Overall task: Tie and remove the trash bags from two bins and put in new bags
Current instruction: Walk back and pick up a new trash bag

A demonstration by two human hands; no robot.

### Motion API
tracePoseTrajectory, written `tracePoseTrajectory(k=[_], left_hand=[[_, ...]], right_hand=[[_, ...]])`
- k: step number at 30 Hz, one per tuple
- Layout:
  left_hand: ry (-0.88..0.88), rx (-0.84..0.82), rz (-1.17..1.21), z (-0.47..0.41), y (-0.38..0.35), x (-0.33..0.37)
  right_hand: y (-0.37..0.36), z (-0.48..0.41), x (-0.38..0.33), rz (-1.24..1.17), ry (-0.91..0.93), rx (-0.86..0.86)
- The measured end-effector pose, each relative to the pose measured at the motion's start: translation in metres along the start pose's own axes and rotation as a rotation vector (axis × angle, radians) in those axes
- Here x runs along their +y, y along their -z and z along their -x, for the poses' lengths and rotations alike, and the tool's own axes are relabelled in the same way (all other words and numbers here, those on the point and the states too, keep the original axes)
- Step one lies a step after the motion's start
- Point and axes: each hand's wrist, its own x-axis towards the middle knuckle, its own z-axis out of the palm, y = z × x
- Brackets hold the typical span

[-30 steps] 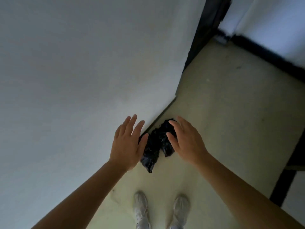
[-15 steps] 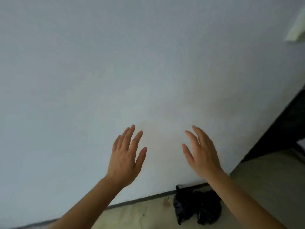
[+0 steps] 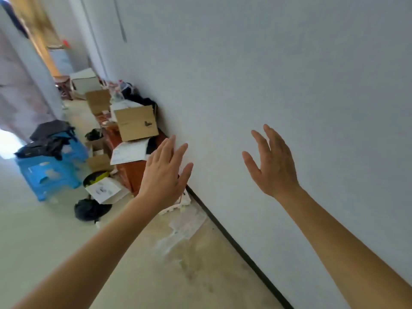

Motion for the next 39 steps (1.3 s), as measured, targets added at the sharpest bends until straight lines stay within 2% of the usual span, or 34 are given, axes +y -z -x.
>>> tracePoseTrajectory(k=[7, 14, 19, 22, 24, 32, 39], left_hand=[[0.414, 0.025, -0.206, 0.035, 0.063, -0.251], [0.615, 0.042, -0.315, 0.044, 0.101, -0.421], [0.706, 0.029, -0.343, 0.022, 0.079, -0.547], [0.782, -0.003, -0.362, -0.007, 0.073, -0.633], [0.820, -0.012, -0.366, -0.025, 0.080, -0.688], [0.921, 0.029, -0.460, -0.068, 0.128, -0.881], [0.948, -0.046, -0.455, -0.077, 0.100, -1.091]], right_hand=[[-0.161, -0.119, -0.233, -0.172, 0.238, -0.234], [-0.283, -0.197, -0.417, -0.291, 0.444, -0.308], [-0.389, -0.255, -0.527, -0.375, 0.586, -0.355], [-0.461, -0.304, -0.589, -0.410, 0.587, -0.407], [-0.500, -0.339, -0.633, -0.430, 0.580, -0.455], [-0.613, -0.449, -0.829, -0.514, 0.736, -0.556], [-0.755, -0.507, -0.969, -0.417, 0.824, -0.628]])
